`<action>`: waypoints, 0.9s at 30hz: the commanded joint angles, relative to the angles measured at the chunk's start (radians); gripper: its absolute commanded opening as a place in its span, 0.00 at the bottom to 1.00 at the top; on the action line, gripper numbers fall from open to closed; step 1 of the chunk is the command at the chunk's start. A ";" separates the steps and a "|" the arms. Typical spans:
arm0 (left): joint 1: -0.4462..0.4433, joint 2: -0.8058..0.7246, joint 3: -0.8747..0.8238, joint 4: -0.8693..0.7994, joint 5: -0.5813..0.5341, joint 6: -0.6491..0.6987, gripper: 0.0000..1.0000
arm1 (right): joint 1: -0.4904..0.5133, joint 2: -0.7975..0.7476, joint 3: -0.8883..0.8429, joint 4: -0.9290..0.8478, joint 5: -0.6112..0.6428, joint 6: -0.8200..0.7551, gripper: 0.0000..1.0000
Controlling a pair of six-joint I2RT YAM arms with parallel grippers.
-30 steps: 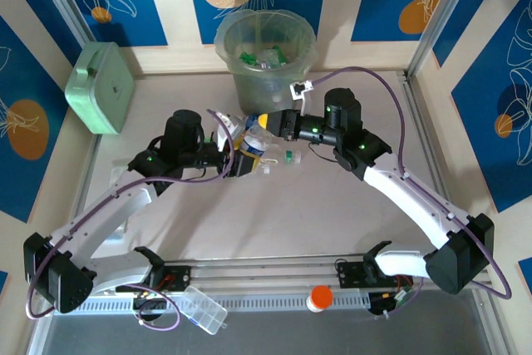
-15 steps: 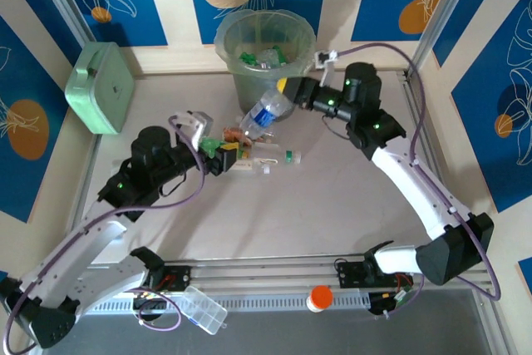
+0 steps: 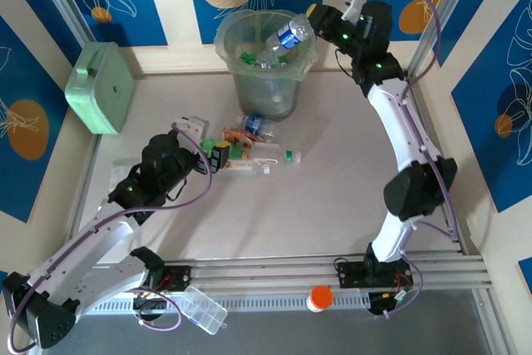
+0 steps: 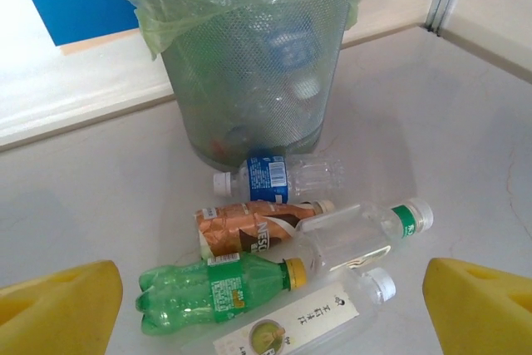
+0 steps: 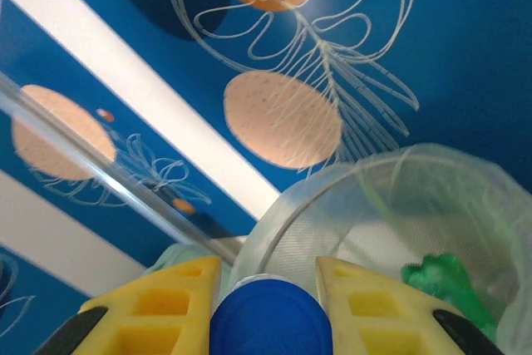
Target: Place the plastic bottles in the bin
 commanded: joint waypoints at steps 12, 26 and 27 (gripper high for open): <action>-0.007 0.028 -0.031 0.074 0.011 0.032 0.93 | -0.026 0.598 0.579 0.131 -0.080 0.221 0.00; -0.007 0.050 -0.028 0.074 -0.035 0.035 0.94 | 0.050 0.794 0.769 -0.097 0.058 -0.062 0.56; -0.007 0.051 -0.028 0.073 -0.037 0.035 0.94 | 0.050 0.794 0.771 -0.095 0.052 -0.064 0.58</action>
